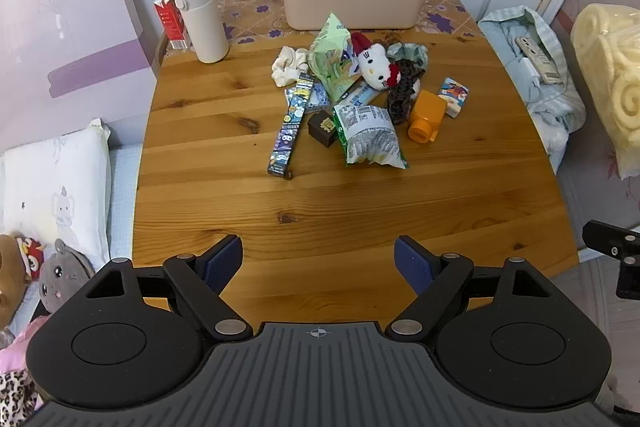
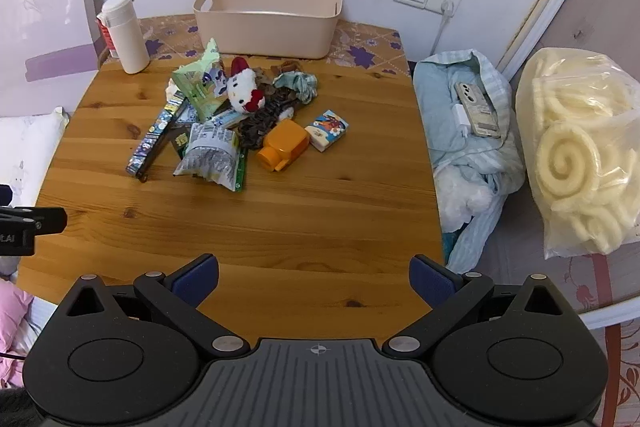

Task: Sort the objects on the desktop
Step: 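Move both tools toward the cluttered objects on the table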

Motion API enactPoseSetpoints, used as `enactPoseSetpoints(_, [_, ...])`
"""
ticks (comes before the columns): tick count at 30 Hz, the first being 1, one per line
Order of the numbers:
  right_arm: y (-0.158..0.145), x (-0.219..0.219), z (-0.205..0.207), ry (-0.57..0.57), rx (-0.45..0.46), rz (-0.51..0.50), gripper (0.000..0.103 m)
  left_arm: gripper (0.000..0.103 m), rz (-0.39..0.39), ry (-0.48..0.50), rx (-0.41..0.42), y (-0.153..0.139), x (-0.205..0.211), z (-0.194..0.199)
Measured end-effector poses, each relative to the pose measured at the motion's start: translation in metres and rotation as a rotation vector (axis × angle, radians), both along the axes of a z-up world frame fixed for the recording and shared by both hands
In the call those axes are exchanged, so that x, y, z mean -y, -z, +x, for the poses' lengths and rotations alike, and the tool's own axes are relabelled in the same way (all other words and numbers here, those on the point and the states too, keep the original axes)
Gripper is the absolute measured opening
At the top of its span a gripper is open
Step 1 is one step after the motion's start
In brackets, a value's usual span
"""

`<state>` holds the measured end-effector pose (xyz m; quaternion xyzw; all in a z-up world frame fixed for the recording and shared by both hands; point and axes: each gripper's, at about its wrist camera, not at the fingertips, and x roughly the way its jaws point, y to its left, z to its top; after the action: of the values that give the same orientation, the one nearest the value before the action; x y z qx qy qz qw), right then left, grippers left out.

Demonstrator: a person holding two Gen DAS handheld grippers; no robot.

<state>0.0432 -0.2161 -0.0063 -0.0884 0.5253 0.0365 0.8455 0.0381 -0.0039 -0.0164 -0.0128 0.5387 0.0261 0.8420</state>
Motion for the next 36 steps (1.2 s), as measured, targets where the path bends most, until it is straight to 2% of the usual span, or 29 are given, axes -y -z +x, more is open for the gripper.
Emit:
enactPoseSetpoints(7, [0.022,0.008,0.032,0.000,-0.060,-0.012,0.103,0.085,-0.006,-0.034,-0.028,0.010,-0.003,0.023])
enactPoseSetpoints(11, [0.034,0.010,0.052,-0.014,-0.098,-0.023,0.103,0.085,0.001,-0.086,-0.053,0.019,-0.011,0.041])
enactPoseSetpoints(22, [0.068,0.011,0.104,-0.036,-0.196,-0.028,0.103,0.085,0.020,-0.179,-0.145,0.054,-0.027,0.083])
enactPoseSetpoints(28, [0.087,0.014,0.131,-0.057,-0.221,-0.022,0.103,0.085,0.028,-0.203,-0.183,0.072,-0.034,0.101])
enactPoseSetpoints(36, [0.115,0.021,0.170,-0.073,-0.271,-0.047,0.103,0.085,0.076,-0.224,-0.218,0.095,-0.038,0.133])
